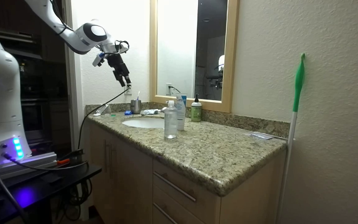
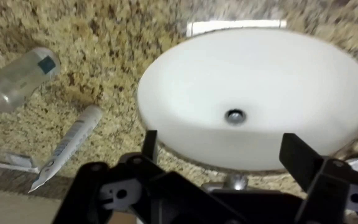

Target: Move the green bottle to the back egde of the counter

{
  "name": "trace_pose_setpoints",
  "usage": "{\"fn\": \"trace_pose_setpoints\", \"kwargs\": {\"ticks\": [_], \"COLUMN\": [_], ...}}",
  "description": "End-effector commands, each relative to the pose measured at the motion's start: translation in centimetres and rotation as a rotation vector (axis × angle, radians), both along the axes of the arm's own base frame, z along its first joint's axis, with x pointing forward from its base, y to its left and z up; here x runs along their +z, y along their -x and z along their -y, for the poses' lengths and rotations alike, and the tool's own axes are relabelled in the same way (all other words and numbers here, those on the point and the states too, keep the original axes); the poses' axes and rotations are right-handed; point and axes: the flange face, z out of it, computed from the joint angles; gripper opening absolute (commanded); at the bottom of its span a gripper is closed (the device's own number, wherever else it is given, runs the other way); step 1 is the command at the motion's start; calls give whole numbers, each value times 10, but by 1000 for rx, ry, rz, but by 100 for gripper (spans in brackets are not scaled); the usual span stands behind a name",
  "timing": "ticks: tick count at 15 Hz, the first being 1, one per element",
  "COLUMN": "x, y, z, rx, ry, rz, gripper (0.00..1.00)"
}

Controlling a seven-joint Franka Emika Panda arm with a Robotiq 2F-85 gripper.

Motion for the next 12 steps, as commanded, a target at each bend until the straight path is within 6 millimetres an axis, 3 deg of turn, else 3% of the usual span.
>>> {"fn": "trace_pose_setpoints", "kwargs": {"ticks": [1,4,5,6,8,10,12], "x": [-10,-17,-19,-12,-20,-32,-15], "y": [-42,-82,-97,-60,-86,-77,-101], "z": [74,127,132,117,130,119,144], "rx": [-66,-243,-311,-228,-279,-143,-172], "ry": [81,65,38,58,43,108,231], "rz": [160,257,251,244,259,200,253], "gripper": [100,100,100,100,100,100,100]}}
